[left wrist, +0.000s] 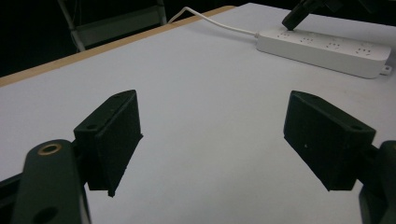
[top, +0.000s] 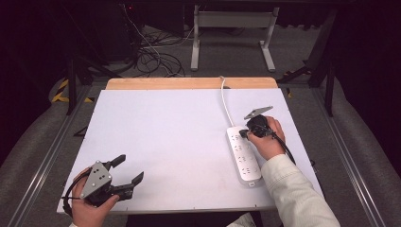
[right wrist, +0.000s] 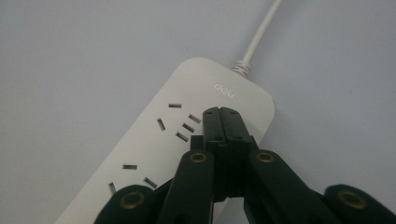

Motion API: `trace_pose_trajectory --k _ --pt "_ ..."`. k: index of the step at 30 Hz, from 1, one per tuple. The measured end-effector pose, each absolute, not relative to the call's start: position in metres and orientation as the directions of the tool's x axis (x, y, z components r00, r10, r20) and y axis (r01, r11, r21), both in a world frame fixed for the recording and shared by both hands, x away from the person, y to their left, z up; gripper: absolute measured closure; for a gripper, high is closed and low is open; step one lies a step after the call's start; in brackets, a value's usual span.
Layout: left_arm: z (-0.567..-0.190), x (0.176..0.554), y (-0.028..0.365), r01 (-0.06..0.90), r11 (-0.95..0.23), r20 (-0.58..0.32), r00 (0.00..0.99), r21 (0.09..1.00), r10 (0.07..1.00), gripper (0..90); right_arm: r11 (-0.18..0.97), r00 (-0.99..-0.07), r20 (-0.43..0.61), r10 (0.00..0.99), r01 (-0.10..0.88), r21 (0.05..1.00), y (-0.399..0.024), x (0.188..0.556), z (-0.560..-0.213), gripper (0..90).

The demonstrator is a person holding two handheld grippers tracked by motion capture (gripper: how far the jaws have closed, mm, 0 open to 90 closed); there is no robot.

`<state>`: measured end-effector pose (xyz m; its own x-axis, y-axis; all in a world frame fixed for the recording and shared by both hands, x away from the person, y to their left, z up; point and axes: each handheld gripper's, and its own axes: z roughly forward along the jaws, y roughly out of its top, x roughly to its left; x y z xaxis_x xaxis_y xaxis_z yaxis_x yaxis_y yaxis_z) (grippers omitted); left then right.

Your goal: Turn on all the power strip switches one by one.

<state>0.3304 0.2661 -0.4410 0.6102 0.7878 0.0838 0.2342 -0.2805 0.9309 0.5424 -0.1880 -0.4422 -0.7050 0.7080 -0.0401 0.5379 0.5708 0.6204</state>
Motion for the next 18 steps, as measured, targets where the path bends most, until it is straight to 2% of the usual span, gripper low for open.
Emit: trace_pose_trajectory --k 18 --pt "-0.4409 0.3299 0.2658 0.232 -0.282 0.085 0.612 0.931 0.786 19.5 0.546 -0.691 -0.010 0.722 0.562 0.621 -0.1892 0.5424 -0.4454 90.0"
